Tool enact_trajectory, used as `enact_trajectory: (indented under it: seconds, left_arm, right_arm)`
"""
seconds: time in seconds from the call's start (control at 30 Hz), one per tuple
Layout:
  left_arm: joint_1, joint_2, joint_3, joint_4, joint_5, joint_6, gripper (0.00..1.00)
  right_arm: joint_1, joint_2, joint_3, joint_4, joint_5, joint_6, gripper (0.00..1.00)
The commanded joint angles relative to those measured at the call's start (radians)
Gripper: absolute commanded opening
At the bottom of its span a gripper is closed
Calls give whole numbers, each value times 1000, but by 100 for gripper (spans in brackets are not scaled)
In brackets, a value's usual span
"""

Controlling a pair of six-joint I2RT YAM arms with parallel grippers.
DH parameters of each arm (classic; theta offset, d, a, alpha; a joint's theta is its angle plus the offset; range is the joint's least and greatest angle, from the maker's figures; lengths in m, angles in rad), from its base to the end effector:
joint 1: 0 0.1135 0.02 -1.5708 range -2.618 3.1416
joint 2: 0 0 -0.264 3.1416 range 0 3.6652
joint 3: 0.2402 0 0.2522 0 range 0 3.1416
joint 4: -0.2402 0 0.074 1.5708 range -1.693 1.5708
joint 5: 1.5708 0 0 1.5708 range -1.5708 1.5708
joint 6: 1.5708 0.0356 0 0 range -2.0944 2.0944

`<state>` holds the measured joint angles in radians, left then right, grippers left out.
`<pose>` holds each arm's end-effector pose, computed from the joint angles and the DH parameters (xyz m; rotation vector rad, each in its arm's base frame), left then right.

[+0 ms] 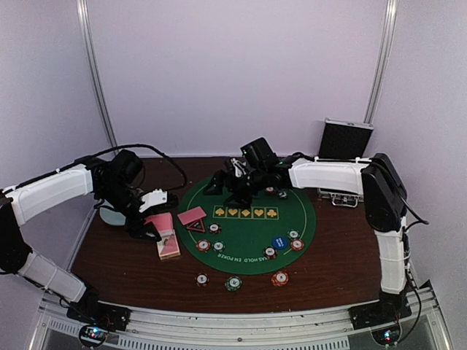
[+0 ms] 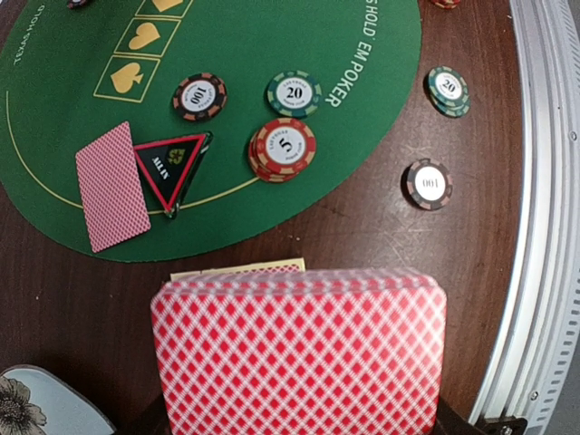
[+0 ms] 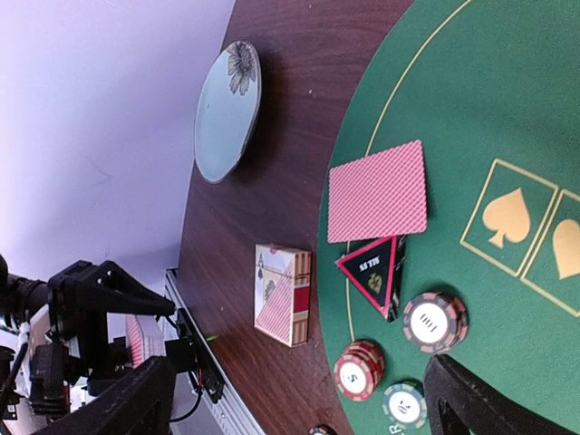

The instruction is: Distribute texas hold em gaming equipment

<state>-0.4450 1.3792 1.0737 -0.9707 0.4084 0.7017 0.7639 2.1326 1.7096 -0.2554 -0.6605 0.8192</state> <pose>0.2217 -0.1214 0.2541 1.5655 2.2684 -0.5135 0.3374 0.3534 0.2270 -0.3481 2.5649 1.4846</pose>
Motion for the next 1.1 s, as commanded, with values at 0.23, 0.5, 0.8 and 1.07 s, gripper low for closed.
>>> enact_trajectory:
  seconds: [0.23,0.5,0.8,1.07]
  left_arm:
    - [6,-10,35,5,46,-19,26]
    - [5,-6,52,5,56,-33,26]
    - [5,-6,54,5,55,-37,25]
    - [5,11,79,5,68,-55,25]
  right_arm:
    - [139,-94,-179,306,12,192,99]
    - [175,-51,-195,519,-19,335,100]
    - [194,-1,-173,593,-71,394,93]
    - [205,23,-170,638,-96,431,86]
